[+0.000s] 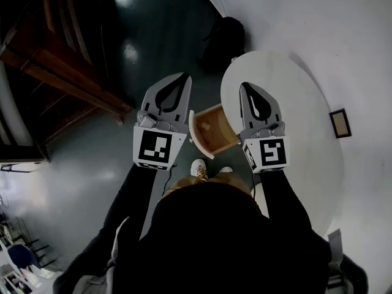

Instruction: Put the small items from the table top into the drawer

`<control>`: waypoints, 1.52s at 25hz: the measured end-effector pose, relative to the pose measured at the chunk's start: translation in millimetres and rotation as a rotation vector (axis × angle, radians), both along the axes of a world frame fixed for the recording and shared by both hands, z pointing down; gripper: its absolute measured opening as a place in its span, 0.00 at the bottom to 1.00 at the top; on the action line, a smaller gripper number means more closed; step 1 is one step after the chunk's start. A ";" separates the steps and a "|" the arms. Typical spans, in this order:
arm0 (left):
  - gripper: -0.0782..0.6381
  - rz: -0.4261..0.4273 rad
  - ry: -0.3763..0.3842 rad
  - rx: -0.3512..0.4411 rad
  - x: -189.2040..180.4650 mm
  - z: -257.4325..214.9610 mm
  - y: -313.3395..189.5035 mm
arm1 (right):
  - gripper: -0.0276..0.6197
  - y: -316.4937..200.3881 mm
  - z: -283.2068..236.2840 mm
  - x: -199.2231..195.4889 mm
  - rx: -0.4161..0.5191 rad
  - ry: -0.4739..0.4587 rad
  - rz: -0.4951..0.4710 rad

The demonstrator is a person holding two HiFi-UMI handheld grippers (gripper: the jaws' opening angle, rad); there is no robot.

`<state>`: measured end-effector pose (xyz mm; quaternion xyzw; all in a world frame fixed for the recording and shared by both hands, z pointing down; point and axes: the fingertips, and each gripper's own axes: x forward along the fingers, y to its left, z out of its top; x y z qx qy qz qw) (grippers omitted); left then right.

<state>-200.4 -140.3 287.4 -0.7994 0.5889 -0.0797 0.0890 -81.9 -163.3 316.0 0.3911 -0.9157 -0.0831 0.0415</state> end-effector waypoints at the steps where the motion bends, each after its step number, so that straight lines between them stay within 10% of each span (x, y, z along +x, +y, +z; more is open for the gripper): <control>1: 0.13 -0.002 0.004 0.000 -0.3 -0.1 -0.1 | 0.09 -0.1 0.1 0.5 0.000 0.000 0.001; 38: 0.13 -0.022 0.051 0.051 -4.3 -4.0 10.9 | 0.09 13.5 -1.9 -9.5 0.052 0.014 0.006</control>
